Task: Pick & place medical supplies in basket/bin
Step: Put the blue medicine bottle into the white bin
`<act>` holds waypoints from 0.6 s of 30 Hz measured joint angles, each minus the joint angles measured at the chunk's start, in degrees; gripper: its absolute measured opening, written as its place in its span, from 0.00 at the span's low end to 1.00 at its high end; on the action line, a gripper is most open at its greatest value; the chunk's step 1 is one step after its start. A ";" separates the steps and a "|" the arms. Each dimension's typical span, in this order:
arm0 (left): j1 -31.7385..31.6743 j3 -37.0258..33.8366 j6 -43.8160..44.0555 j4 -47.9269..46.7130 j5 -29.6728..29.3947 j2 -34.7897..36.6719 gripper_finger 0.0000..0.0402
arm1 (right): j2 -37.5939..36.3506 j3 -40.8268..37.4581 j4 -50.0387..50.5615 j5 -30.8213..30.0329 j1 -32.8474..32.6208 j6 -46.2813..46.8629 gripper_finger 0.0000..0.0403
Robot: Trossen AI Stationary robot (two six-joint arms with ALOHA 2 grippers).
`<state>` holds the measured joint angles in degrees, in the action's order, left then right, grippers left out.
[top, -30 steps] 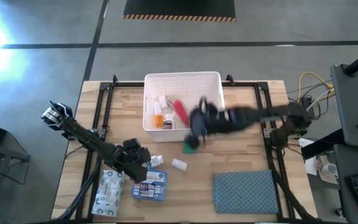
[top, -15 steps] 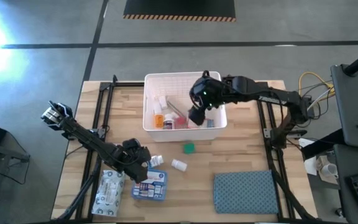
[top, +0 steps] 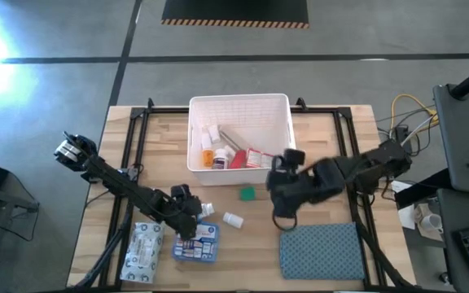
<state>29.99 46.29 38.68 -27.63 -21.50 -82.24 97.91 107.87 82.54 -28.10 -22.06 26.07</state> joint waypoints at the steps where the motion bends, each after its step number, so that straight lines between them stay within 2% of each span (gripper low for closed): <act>1: -0.45 -0.54 0.10 0.07 -0.15 0.00 0.74 | 0.00 -0.94 0.37 -0.98 -1.28 2.99 0.87; 7: -3.53 -1.64 1.30 1.12 -0.96 0.00 0.74 | -0.04 -7.45 -1.22 -3.91 -6.85 16.14 0.88; 11: -4.55 -1.71 1.29 2.10 3.09 -0.14 0.74 | -0.04 -12.64 -2.89 -4.07 -8.17 22.33 0.87; 18: -4.57 -1.69 0.83 2.16 4.96 -3.50 0.74 | -0.04 -20.30 -10.89 -3.56 -8.73 25.13 0.88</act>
<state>25.41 44.60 39.51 -25.47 -16.54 -85.74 97.86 87.57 71.65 -31.66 -30.79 51.20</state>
